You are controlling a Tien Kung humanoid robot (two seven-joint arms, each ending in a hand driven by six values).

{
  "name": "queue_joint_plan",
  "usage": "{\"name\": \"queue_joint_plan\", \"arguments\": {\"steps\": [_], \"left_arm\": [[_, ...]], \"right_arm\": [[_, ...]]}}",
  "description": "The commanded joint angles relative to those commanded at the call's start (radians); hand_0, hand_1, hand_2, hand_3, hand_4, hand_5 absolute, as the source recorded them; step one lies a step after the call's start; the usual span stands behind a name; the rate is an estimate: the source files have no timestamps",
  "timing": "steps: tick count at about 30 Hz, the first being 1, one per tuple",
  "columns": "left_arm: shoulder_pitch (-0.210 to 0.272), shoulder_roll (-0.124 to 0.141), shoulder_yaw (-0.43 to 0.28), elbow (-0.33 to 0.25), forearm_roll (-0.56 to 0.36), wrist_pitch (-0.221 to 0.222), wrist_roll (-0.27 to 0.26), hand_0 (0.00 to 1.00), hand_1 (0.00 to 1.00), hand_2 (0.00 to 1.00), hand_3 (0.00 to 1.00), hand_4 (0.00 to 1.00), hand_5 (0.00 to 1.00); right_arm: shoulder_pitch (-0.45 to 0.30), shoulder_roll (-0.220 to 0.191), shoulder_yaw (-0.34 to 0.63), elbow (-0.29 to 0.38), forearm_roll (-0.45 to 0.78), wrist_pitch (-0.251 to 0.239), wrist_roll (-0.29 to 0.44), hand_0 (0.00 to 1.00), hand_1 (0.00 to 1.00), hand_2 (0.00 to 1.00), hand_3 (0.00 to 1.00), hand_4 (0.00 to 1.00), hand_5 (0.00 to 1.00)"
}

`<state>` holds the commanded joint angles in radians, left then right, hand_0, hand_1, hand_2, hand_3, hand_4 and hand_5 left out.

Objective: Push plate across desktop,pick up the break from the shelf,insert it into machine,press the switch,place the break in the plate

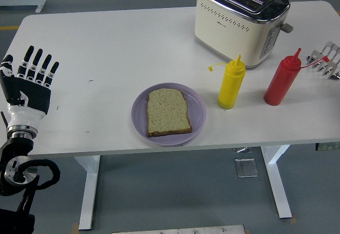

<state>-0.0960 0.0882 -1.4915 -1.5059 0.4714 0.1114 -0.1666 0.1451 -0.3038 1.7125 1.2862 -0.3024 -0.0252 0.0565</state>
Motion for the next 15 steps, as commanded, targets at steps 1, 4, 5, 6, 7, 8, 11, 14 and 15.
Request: {"name": "queue_joint_plan", "arguments": {"steps": [1,4,5,6,7,8,11,14,15], "left_arm": [[0.003,0.002,-0.005,-0.003,0.0,0.0,0.0,0.851,0.859,0.876,0.777,0.541,0.998],[0.012,0.008,-0.018,-0.01,0.001,0.0,0.0,0.851,0.859,0.875,0.777,0.542,0.998],[0.017,0.01,-0.025,-0.013,0.001,0.0,0.0,0.851,0.859,0.875,0.777,0.542,0.998],[0.019,0.011,-0.029,-0.015,0.002,0.0,0.0,0.851,0.859,0.875,0.777,0.542,0.998],[0.022,0.012,-0.034,-0.016,0.003,0.0,0.0,0.851,0.859,0.875,0.777,0.542,0.998],[0.024,0.013,-0.038,-0.017,0.003,0.001,0.0,0.85,0.859,0.876,0.777,0.542,0.998],[0.028,0.014,-0.048,-0.019,0.004,0.001,0.0,0.85,0.859,0.876,0.777,0.542,0.998],[0.028,0.014,-0.052,-0.018,0.004,0.0,0.001,0.851,0.859,0.875,0.777,0.539,0.998],[0.028,0.013,-0.053,-0.017,0.004,0.0,0.001,0.851,0.859,0.875,0.777,0.539,0.998]], "right_arm": [[-0.001,0.0,0.0,0.0,0.0,0.0,0.0,0.826,0.787,0.802,0.806,0.443,0.56],[-0.004,0.001,0.001,0.0,0.0,0.0,-0.001,0.825,0.786,0.801,0.806,0.443,0.56],[-0.006,0.001,0.001,0.0,0.0,0.0,-0.001,0.825,0.786,0.801,0.806,0.443,0.56],[-0.008,0.001,0.002,0.0,0.0,0.0,-0.001,0.825,0.786,0.801,0.806,0.443,0.56],[-0.009,0.001,0.003,0.0,0.0,0.0,-0.002,0.825,0.786,0.801,0.806,0.443,0.56],[-0.01,0.001,0.003,-0.001,-0.001,0.0,-0.002,0.825,0.786,0.801,0.806,0.443,0.56],[-0.012,0.001,0.006,-0.001,-0.001,0.001,-0.002,0.825,0.786,0.801,0.806,0.443,0.56],[-0.012,0.001,0.008,0.0,-0.002,0.002,-0.003,0.823,0.786,0.799,0.806,0.442,0.558],[-0.011,0.001,0.009,0.0,-0.002,0.003,-0.004,0.823,0.786,0.799,0.806,0.442,0.558]]}}
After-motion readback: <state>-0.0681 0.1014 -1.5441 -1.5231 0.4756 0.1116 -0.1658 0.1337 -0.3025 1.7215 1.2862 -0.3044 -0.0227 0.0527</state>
